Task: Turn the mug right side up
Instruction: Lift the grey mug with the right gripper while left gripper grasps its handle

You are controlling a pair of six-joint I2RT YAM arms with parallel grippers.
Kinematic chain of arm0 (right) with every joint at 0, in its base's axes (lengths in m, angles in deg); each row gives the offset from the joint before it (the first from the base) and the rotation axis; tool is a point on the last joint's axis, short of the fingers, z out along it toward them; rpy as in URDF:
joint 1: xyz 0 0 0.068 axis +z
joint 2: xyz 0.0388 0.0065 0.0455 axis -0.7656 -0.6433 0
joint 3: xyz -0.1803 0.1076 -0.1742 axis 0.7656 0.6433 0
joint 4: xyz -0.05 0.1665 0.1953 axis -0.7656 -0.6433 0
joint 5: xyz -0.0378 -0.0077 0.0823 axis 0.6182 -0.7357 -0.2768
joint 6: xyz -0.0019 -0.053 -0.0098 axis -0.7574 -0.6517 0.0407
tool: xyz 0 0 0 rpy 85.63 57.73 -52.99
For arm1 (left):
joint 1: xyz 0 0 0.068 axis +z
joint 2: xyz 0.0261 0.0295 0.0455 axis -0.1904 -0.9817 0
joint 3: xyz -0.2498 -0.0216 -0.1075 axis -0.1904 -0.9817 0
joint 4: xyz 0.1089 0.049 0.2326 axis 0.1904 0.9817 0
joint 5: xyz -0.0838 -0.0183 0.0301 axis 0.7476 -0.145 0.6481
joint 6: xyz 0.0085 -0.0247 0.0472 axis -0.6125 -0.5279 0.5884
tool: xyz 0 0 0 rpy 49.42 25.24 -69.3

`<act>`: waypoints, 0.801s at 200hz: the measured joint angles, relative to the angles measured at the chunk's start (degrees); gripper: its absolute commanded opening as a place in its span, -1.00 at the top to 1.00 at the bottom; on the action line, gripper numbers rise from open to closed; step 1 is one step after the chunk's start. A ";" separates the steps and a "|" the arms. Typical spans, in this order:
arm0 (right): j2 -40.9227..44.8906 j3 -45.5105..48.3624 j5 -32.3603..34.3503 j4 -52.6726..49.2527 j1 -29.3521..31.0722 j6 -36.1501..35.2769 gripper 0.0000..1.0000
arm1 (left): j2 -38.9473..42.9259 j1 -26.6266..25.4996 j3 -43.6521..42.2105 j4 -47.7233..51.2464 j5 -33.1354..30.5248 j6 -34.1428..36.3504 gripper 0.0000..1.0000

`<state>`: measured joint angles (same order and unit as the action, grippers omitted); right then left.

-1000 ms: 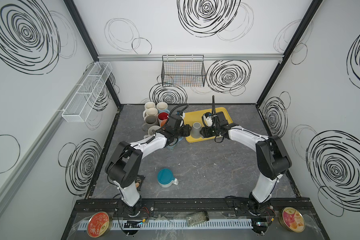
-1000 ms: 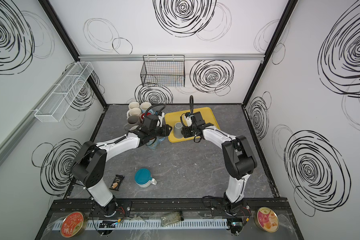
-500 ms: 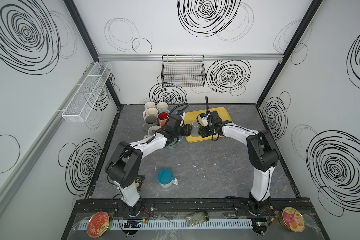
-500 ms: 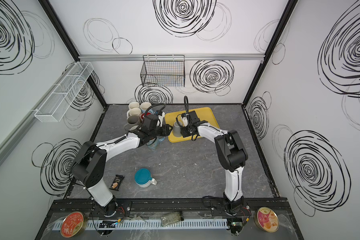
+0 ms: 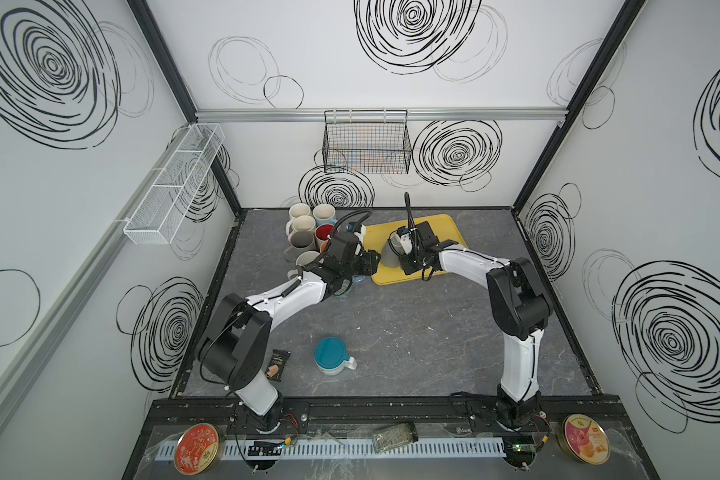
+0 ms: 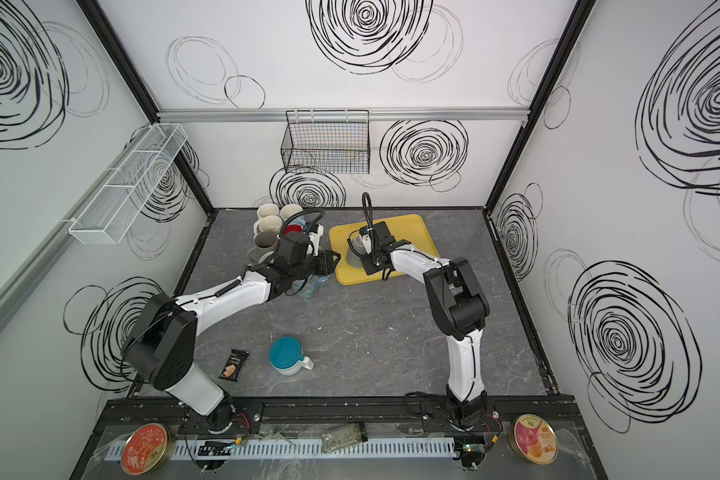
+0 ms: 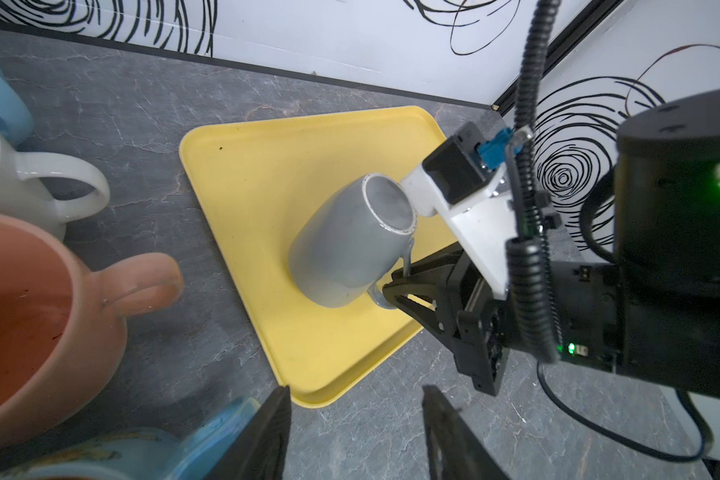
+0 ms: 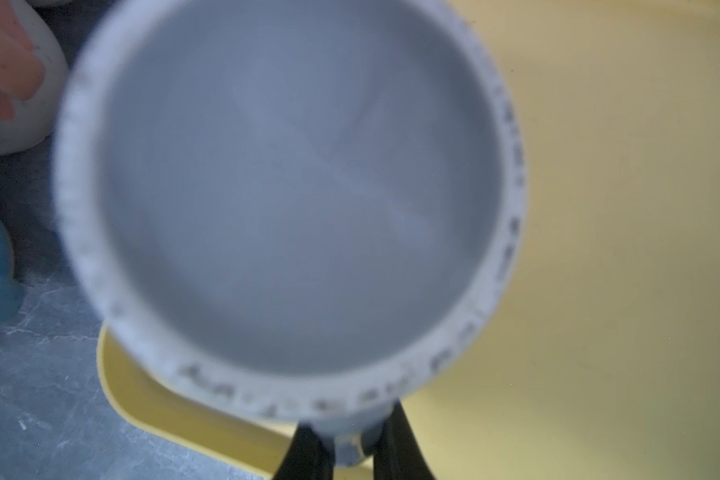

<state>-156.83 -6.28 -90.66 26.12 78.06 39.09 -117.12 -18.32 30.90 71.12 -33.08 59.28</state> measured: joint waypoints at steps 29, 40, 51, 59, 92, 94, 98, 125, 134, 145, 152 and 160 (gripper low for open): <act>1.20 1.11 0.46 0.26 0.04 0.22 1.00 | 3.78 0.07 -1.90 -0.11 -0.09 0.17 -0.11; 2.12 1.99 0.33 0.42 0.04 0.46 1.00 | 5.60 0.13 -2.97 -0.33 0.07 0.20 -0.11; 3.43 3.10 0.26 0.85 0.04 0.92 1.00 | 7.63 0.20 -4.09 -0.37 0.11 0.24 -0.10; 4.74 3.98 0.11 1.14 0.04 1.33 1.00 | 9.18 0.22 -4.81 -0.44 0.13 0.28 -0.11; 10.73 6.45 -0.24 3.52 0.20 2.89 1.00 | 14.43 0.22 -6.69 -1.88 0.13 0.85 -0.12; 11.10 6.58 -0.26 3.87 0.20 2.99 1.00 | 14.71 0.22 -6.84 -2.01 0.13 0.96 -0.12; 11.80 6.82 -0.31 4.39 0.20 3.17 1.00 | 15.15 0.22 -7.10 -2.34 0.15 0.98 -0.12; 15.87 8.85 -1.01 8.28 0.24 4.83 1.00 | 16.83 0.31 -9.22 -6.01 1.16 0.98 -0.14; 17.00 9.64 -1.27 9.49 0.22 5.42 1.00 | 16.81 0.44 -9.81 -7.39 1.73 0.70 -0.15; 18.16 10.69 -1.62 11.06 0.22 6.16 1.00 | 16.81 0.72 -10.69 -9.11 2.64 0.11 -0.16; 18.86 11.37 -1.95 12.09 0.15 6.71 1.00 | 16.81 0.92 -11.15 -10.27 3.17 -0.42 -0.16; 19.74 12.26 -2.54 13.27 0.04 7.30 1.00 | 16.74 1.18 -11.50 -11.39 3.78 -1.01 -0.17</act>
<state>-137.10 5.98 -93.20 39.39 78.10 46.39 -100.37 -17.14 19.40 59.73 -29.30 58.27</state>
